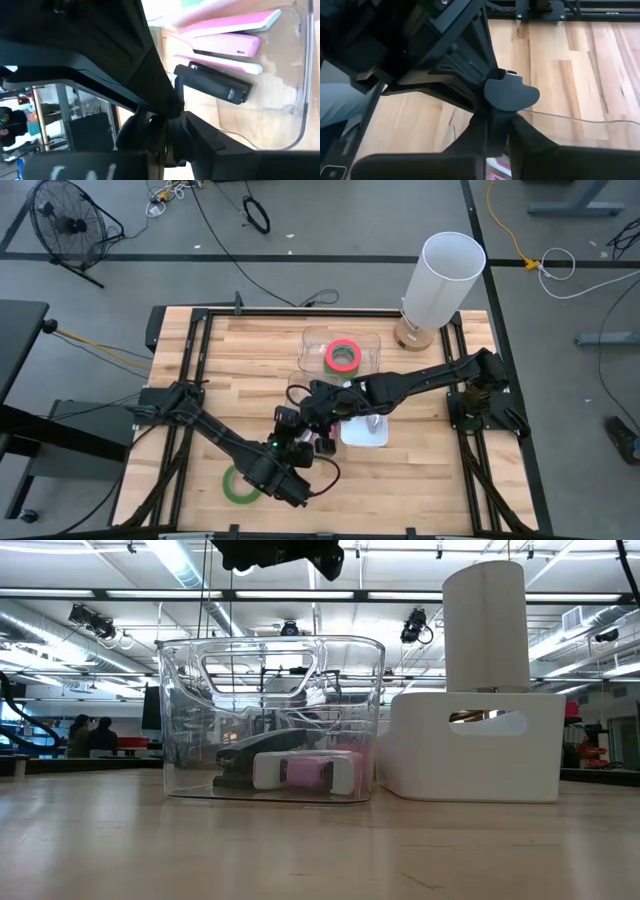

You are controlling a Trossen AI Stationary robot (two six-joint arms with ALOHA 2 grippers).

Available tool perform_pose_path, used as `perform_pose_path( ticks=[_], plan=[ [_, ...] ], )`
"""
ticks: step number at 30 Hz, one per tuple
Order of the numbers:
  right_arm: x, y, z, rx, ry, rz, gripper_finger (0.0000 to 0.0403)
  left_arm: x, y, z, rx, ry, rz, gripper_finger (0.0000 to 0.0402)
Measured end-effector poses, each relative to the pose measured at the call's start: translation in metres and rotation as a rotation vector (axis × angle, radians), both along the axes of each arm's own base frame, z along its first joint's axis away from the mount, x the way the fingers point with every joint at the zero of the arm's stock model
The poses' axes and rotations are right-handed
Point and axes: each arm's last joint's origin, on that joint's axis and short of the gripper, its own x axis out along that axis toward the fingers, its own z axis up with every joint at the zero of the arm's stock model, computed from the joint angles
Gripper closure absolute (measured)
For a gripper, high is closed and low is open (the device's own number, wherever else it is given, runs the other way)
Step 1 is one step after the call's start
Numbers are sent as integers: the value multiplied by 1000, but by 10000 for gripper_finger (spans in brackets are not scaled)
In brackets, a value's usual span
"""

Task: Pick and place Stapler, Stapler remover, tape
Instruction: Put the black staple remover into the white bin

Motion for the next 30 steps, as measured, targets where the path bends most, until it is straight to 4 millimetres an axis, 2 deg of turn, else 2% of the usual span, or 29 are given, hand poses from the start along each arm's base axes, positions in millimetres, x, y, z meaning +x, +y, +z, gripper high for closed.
perform_pose_path(
  ticks=[7,21,23,24,26,30],
  plan=[
    [-1,-1,0,-56,3,-16,373,0,-2,0,-15,18,-17,293],
    [-11,-7,2,-68,83,-6,373,-6,-14,0,-31,12,-57,262],
    [-18,-9,1,-86,144,-18,373,-8,-12,4,-30,3,-55,254],
    [-24,-12,-4,-98,212,-42,373,-12,-11,10,-29,5,-57,250],
    [-26,-11,-7,-104,241,-58,373,-17,-9,21,-42,-34,-63,241],
    [-46,-9,-4,-162,367,-148,373,-18,-3,27,-59,-45,-47,230]
  ],
)
